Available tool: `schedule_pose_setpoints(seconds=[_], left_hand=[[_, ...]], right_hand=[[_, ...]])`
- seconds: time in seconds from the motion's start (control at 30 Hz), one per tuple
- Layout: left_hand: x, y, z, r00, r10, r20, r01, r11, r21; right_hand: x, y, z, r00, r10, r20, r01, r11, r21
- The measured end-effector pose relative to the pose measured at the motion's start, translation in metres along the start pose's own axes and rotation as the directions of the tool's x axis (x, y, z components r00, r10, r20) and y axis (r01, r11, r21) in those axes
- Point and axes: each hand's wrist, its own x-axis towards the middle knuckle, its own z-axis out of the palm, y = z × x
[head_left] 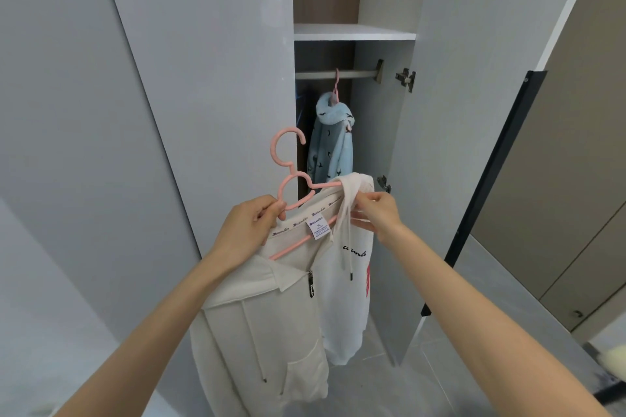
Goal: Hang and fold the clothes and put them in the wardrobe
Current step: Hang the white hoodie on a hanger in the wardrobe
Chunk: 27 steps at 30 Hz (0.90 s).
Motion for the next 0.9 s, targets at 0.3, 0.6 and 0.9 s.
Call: schedule_pose_setpoints(seconds=[0.3,0.6,0.9], left_hand=[[-0.007,-0.016,-0.018,0.997,-0.054,-0.055,0.054,0.999,-0.004],[-0.011,-0.034,-0.026,0.989,-0.045,-0.141,0.053,0.997,0.055],[-0.008,-0.032,-0.016,0.994,-0.001,-0.109,0.003,1.000,0.021]], right_hand=[[-0.007,0.001,0.019,0.984,-0.172,-0.052,0.157,0.964,-0.216],[-0.013,-0.006,0.014,0.941,-0.279,-0.192,0.228,0.941,-0.249],[-0.038,0.004,0.032,0.844,-0.516,0.148,0.467,0.571,-0.675]])
